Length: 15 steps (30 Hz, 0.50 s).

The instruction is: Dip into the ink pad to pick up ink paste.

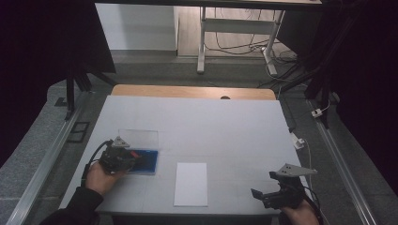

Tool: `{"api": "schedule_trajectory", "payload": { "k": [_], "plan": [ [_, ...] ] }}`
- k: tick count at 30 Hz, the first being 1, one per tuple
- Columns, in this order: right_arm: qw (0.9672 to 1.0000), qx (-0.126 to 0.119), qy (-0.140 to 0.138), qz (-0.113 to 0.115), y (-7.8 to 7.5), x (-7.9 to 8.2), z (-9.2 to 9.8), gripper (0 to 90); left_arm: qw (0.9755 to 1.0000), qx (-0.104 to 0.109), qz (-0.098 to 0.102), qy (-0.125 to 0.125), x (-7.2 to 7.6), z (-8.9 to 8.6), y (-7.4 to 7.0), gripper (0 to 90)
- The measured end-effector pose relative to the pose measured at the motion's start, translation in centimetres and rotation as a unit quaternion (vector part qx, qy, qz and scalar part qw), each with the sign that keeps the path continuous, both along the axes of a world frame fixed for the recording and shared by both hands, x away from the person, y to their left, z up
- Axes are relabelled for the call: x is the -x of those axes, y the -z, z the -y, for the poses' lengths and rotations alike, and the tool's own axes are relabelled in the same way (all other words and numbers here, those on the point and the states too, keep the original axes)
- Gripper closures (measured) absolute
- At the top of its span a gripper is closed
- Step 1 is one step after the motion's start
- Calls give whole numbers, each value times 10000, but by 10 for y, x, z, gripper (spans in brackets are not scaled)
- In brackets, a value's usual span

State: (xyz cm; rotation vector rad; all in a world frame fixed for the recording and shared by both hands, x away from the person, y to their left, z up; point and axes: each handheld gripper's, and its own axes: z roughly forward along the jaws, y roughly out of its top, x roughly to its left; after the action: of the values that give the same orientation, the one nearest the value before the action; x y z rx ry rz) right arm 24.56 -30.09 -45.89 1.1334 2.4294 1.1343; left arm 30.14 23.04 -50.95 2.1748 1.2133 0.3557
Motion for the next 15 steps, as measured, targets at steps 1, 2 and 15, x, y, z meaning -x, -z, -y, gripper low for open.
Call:
{"api": "schedule_trajectory", "payload": {
  "k": [1,2,15],
  "plan": [
    [10000,3,4,-3,0,0,0,12,10000,-8,3,6,0,0,0,588],
    [10000,6,4,-2,0,0,0,12,10000,-24,6,25,0,0,0,588],
    [10000,-23,-12,-16,0,0,0,12,9998,-6,-58,-177,2,-1,-15,584]
  ]
}}
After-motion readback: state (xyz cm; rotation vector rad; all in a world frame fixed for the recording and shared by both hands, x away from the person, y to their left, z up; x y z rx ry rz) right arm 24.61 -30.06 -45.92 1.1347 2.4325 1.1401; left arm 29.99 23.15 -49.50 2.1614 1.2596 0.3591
